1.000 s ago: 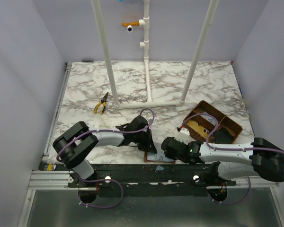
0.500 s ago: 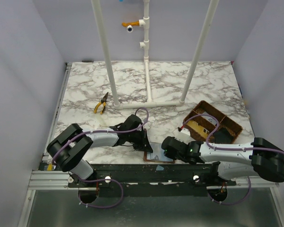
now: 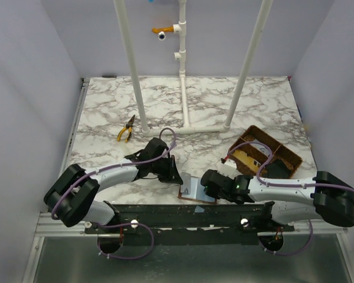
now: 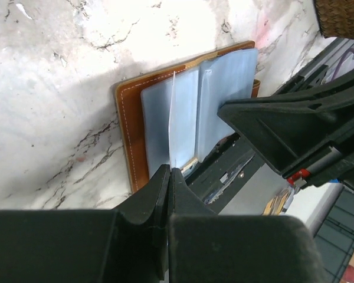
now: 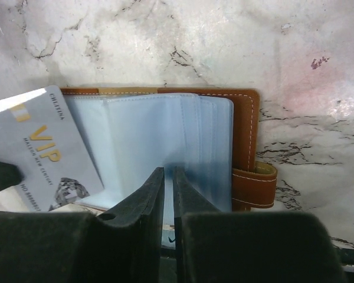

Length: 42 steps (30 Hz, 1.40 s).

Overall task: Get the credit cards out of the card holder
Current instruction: Place the credit card in the storage box.

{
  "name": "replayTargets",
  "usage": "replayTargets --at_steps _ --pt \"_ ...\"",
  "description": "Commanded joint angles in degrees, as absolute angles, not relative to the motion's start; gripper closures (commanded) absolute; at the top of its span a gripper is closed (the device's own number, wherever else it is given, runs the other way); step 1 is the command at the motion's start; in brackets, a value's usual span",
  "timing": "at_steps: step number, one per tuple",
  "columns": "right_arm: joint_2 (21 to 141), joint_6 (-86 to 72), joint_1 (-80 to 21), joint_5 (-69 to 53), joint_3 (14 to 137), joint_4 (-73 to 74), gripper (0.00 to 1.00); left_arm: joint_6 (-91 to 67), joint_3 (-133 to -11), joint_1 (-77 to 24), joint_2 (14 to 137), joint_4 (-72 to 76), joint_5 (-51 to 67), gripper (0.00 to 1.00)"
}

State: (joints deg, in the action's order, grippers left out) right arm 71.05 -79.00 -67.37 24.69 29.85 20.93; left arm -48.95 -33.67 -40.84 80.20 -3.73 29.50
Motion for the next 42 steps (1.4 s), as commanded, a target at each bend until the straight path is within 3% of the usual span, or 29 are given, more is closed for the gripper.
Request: replayTargets --at_steps 1,2,5,9,10,11,18,26,32,38,42 --pt "70.9 -76.2 -66.9 25.1 31.4 29.4 0.8 -44.9 -35.4 -40.2 75.8 -9.2 27.9 1.0" --pt "70.4 -75.6 -66.8 25.3 32.2 29.7 0.75 -44.7 -35.6 -40.0 74.9 -9.5 28.1 1.0" --pt "68.4 -72.7 -66.8 26.0 35.8 30.2 0.45 -44.2 -36.2 -39.4 72.6 -10.3 28.8 1.0" --pt "63.4 -68.3 -66.7 26.6 39.0 27.0 0.17 -43.4 -37.1 -38.1 69.4 -11.0 30.4 1.0" --pt "62.0 -67.4 -66.6 26.4 38.9 25.0 0.02 -43.3 -37.2 -37.6 68.6 -10.9 31.1 1.0" --pt "60.2 -66.3 -66.4 25.8 38.5 22.9 0.0 -43.4 -37.4 -37.2 67.7 -10.9 32.0 1.0" --pt "51.5 -60.5 -60.5 14.0 30.9 3.7 0.0 -44.5 -37.5 -33.6 62.4 -8.4 39.1 1.0" --pt "52.1 -59.8 -54.0 0.5 26.7 -12.1 0.0 -50.9 -34.5 -31.0 59.5 2.9 49.0 1.0" --pt "51.1 -62.0 -52.7 -5.0 24.2 -20.4 0.13 -54.7 -33.1 -30.2 59.8 8.6 53.1 1.0" --pt "50.5 -63.5 -52.2 -6.7 22.6 -23.4 0.36 -59.2 -31.7 -30.1 60.6 15.2 56.2 1.0" --pt "49.3 -64.2 -52.0 -6.6 21.6 -23.8 0.47 -59.5 -31.5 -30.1 60.8 15.6 56.4 1.0"
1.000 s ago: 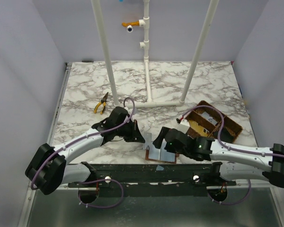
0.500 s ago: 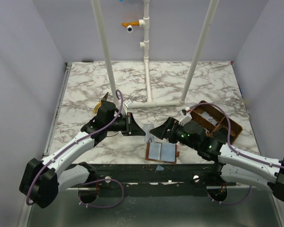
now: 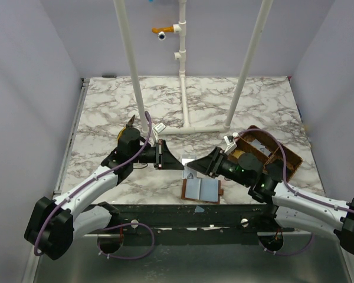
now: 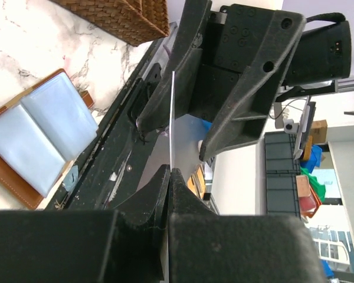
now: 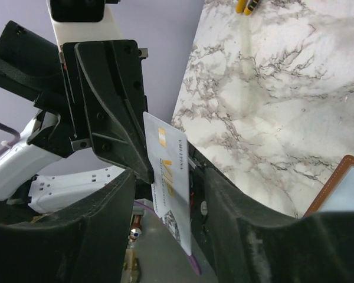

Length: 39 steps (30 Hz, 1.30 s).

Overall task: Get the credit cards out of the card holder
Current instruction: Place the credit card in the storage box.

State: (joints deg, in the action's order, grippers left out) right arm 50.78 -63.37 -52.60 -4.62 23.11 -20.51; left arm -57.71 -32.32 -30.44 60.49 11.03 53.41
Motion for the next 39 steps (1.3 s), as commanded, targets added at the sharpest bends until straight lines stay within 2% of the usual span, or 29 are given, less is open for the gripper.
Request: replayTargets --at_steps 1,3,6,10,11,13,15,17,18,19,28,39 --pt "49.1 -64.2 -52.0 -6.6 21.6 -23.8 0.51 -59.5 -31.6 -30.1 60.9 15.6 56.6 1.0" --pt "49.1 -64.3 -51.9 -6.9 21.6 -23.9 0.66 -59.5 -31.7 -30.1 61.2 15.2 56.7 1.0" --pt "49.6 -64.5 -51.8 -7.2 21.9 -23.8 0.98 -59.3 -31.7 -30.1 61.3 14.7 56.7 1.0" --pt "50.3 -64.7 -51.8 -6.8 22.2 -22.6 0.99 -57.6 -32.4 -30.1 61.0 11.8 55.9 1.0" --pt "50.2 -64.7 -51.8 -6.4 22.2 -22.2 0.99 -56.7 -32.6 -30.1 60.8 10.6 55.5 0.98" --pt "49.9 -64.5 -51.8 -5.4 22.6 -20.8 1.0 -54.6 -33.4 -30.1 60.3 7.1 54.4 0.87" --pt "49.7 -64.1 -51.8 -4.5 23.4 -19.0 0.99 -53.4 -34.0 -30.1 59.7 4.4 53.0 0.65" --pt "50.0 -63.8 -51.8 -3.6 25.1 -15.4 1.0 -51.6 -35.1 -30.1 58.9 0.3 50.7 0.31" --pt "49.9 -63.3 -51.8 -3.1 26.0 -13.8 0.99 -50.9 -35.4 -30.1 58.4 -1.3 49.5 0.09" --pt "49.9 -62.8 -51.8 -2.4 26.7 -11.7 0.99 -49.9 -35.9 -30.1 58.0 -3.4 47.9 0.02" --pt "48.3 -61.2 -51.8 5.9 30.5 2.1 0.99 -41.6 -43.4 -30.2 56.2 -22.9 30.7 0.02" --pt "50.0 -60.0 -51.8 16.9 35.2 13.3 0.99 -41.4 -47.6 -30.1 57.2 -27.7 23.1 0.02"
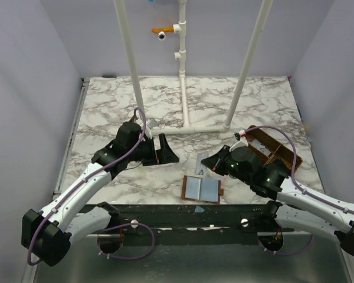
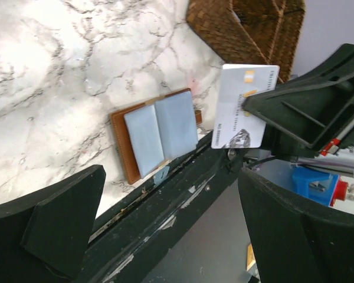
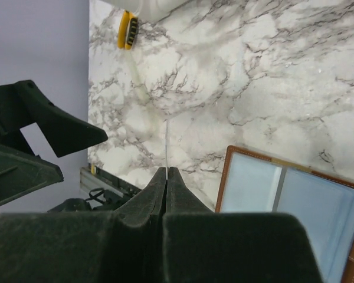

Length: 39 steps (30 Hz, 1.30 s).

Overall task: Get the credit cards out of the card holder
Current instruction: Place the credit card in the storage box.

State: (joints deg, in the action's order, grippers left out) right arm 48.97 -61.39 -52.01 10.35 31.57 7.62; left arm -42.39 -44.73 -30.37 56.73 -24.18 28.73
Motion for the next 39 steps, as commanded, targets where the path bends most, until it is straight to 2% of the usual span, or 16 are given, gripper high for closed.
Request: replayTargets --at_steps 1,8,13,24,31,39 --pt "50.6 -59.8 -51.8 17.4 35.7 13.7 0.99 -41.4 -48.2 -30.2 57.5 -28.4 22.2 0.02" --pt "52.9 -60.2 -51.7 23.4 42.0 21.7 0.99 -43.4 -50.6 -30.1 59.2 -32.0 15.6 0.02" --pt "59.3 -59.8 -49.2 24.7 50.5 32.5 0.99 -43.8 -54.8 -30.1 61.5 -35.7 13.8 0.02" --pt "64.1 -48.9 -20.3 11.4 53.2 34.4 0.99 -41.7 -70.0 -30.1 73.0 -41.7 12.1 0.02" --pt "69.1 -48.4 -9.6 11.9 55.9 36.9 0.99 -39.7 -76.9 -30.1 78.6 -45.2 13.1 0.02" --pt "77.1 -48.5 -0.4 12.3 60.9 38.1 0.99 -38.7 -78.8 -30.1 80.5 -45.6 14.7 0.02"
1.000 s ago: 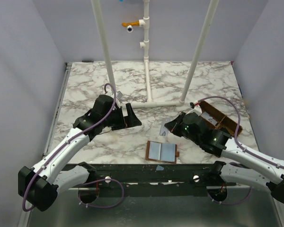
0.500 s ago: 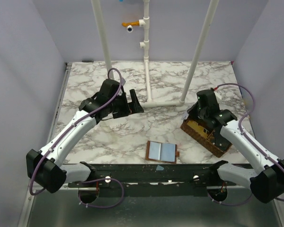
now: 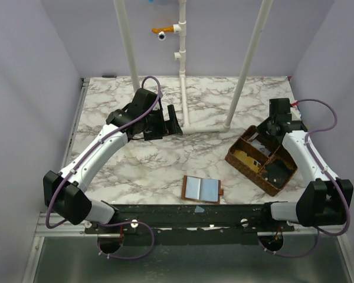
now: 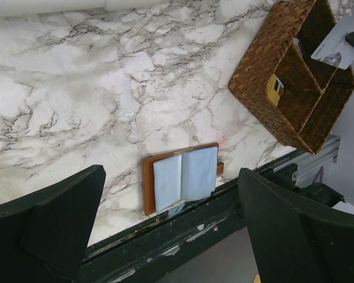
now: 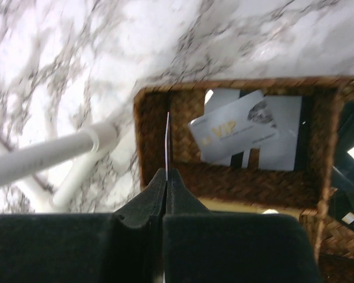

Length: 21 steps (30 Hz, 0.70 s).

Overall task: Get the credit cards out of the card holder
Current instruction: Place the credit card in the storage box.

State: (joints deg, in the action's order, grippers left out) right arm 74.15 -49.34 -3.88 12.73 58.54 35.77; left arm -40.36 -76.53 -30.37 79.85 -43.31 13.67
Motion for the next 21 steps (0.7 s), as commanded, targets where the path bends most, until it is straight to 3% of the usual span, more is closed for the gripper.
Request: replayTargets --at_steps 1,13,21 --pt "77.8 -48.6 1.3 12.2 60.9 38.0 0.99 -38.5 -78.9 -30.1 80.3 -45.9 14.6 0.02" --pt "79.8 -49.4 2.9 9.9 59.5 36.7 0.99 -37.2 -77.3 -29.4 79.5 -45.4 16.2 0.02" --pt "79.5 -48.4 2.9 8.9 59.7 38.2 0.78 -37.6 -75.1 -29.3 78.2 -44.2 16.5 0.01"
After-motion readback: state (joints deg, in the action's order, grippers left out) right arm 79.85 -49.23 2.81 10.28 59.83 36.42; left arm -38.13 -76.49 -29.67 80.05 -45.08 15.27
